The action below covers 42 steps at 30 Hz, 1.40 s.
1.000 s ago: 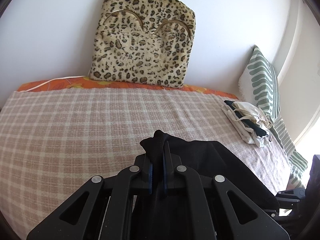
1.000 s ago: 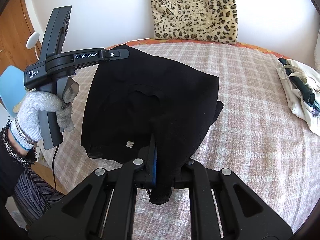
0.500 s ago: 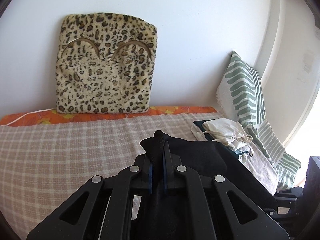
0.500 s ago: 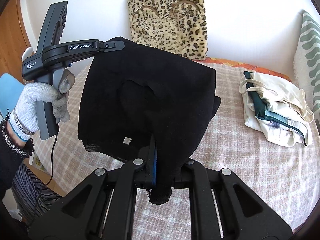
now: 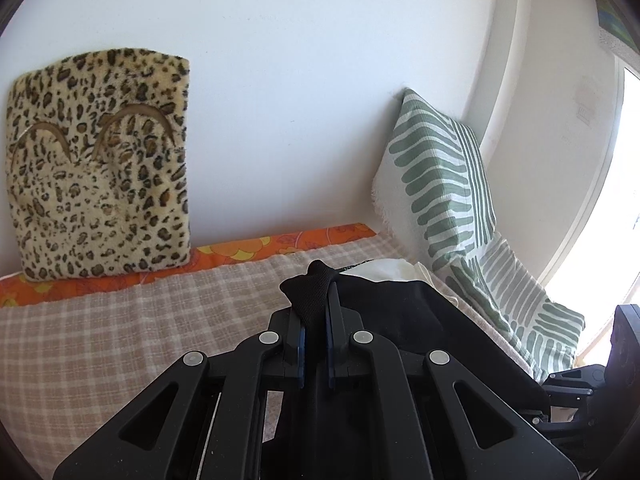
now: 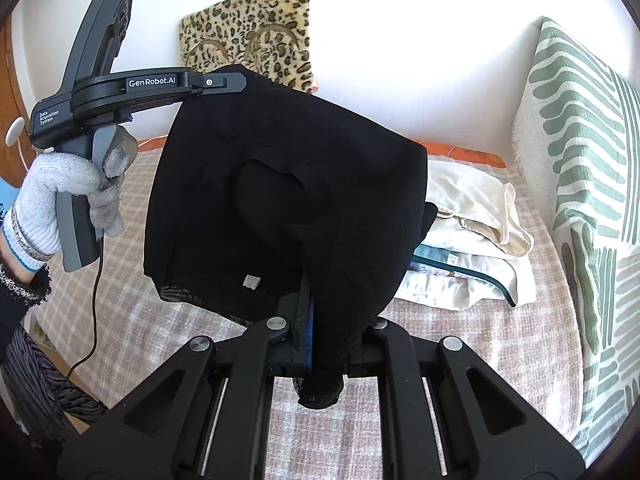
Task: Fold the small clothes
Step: 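Lift the black top with the right tool and carry it toward the white clothes pile, then lower the black top onto the white pile and open the right tool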
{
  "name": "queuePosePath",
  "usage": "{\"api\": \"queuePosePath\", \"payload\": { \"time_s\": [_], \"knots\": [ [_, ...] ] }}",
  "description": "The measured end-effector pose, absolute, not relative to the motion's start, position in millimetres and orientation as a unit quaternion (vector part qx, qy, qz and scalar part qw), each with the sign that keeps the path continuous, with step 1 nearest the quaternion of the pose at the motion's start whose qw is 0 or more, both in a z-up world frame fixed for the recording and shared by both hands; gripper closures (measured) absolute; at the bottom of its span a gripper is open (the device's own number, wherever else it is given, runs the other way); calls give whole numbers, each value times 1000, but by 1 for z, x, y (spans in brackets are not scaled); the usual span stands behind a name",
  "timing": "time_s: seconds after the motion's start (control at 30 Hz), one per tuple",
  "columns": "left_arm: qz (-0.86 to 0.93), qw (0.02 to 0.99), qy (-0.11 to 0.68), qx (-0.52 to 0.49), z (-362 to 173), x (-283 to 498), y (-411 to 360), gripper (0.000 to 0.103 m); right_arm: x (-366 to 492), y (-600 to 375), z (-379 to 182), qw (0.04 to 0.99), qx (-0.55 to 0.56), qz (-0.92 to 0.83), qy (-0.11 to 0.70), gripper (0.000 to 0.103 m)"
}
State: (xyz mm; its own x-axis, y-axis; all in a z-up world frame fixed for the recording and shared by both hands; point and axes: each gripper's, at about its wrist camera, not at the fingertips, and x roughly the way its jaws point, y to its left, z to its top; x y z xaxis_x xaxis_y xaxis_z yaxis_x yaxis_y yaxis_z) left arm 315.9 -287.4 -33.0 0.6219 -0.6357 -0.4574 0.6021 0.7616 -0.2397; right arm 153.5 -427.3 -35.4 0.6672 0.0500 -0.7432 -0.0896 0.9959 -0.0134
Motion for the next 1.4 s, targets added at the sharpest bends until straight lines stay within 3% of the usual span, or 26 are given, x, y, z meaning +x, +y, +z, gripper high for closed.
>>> {"api": "queuePosePath", "payload": {
  "time_s": [0.43,0.63,1.0,1.17,1.27,1.33,1.4],
  "knots": [
    [-370,892,255,-38,-24,358,-393,97,196,-519,6,913,-79,-26,398,93],
    [-359,896,261,-32,-38,389,-424,97,228,-556,-6,909,-89,-41,404,93],
    [-331,896,294,-34,-84,435,-453,97,272,-612,-58,905,-22,-19,425,93],
    [-321,893,315,-35,-95,448,-454,97,277,-637,-74,896,71,25,439,93],
    [-306,891,333,-36,-97,454,-451,94,276,-651,-81,883,124,39,451,84],
    [-294,893,338,-38,-95,455,-447,90,274,-661,-85,873,156,34,461,59],
    [-287,897,335,-37,-90,452,-442,88,267,-669,-86,871,178,34,458,52]
  ]
}}
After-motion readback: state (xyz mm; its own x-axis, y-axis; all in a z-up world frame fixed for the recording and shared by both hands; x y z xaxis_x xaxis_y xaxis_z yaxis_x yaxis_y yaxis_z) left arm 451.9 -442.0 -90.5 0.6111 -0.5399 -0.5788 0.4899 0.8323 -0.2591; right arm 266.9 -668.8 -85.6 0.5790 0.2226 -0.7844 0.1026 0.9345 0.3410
